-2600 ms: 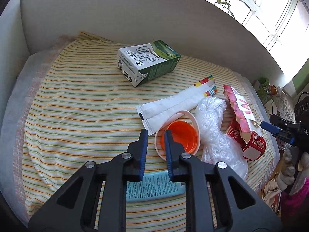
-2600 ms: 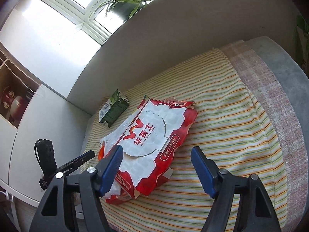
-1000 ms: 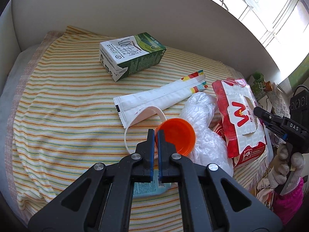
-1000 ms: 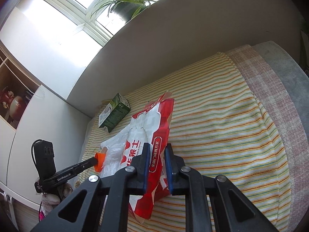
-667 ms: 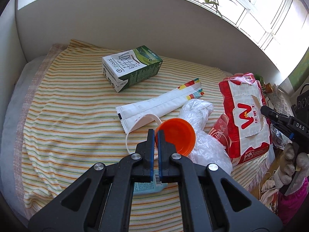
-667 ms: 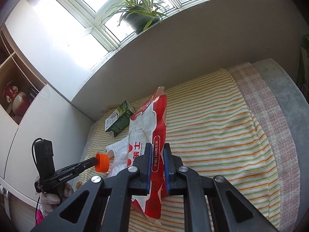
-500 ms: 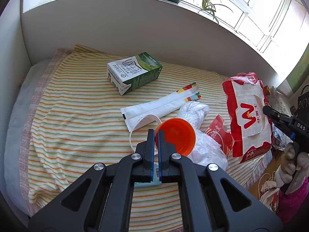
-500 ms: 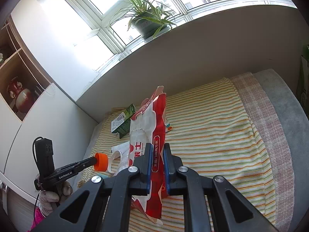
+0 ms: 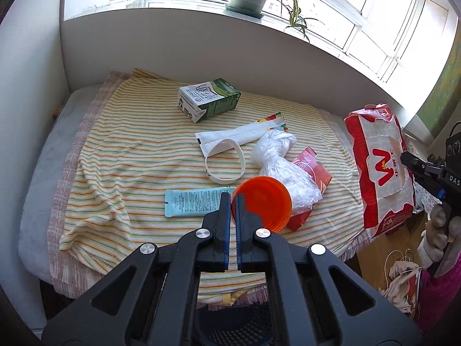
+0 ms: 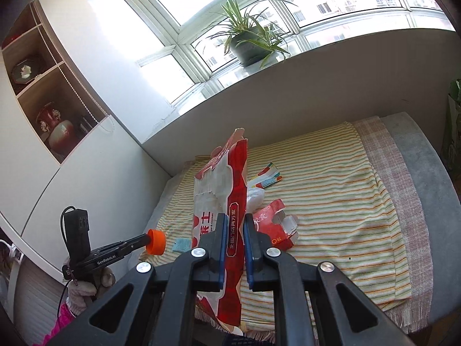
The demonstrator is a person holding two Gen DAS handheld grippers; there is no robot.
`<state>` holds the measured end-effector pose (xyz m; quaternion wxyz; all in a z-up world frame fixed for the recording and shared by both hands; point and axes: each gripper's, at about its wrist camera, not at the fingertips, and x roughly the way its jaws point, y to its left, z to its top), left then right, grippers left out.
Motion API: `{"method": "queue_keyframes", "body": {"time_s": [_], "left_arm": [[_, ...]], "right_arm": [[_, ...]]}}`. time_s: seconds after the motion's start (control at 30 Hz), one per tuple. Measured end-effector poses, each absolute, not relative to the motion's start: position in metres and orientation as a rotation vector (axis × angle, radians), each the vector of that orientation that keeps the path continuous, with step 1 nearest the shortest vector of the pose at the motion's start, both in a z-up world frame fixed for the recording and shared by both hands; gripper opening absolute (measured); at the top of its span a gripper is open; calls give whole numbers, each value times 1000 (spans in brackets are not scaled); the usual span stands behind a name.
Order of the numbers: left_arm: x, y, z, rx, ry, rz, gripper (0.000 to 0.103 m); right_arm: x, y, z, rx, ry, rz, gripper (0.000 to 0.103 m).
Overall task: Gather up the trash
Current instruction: 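Lift the orange cup and wipes pack off the bed with both grippers, then open both grippers over the blue wastebasket, dropping cup and wipes pack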
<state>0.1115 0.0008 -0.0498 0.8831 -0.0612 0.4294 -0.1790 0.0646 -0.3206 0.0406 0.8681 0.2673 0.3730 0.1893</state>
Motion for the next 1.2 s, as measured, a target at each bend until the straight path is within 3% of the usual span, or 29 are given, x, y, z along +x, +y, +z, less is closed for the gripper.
{"method": "queue_keyframes", "body": {"time_s": [0.53,1.2], "left_arm": [[10,-2,-91,-129,929,-395,0],[-29,-34,-222,-99,1140,-381,0]], "right_arm": [[-46,-287,14,490,862,462,9],[-103,-231,-91,385,1089,459,9]]}}
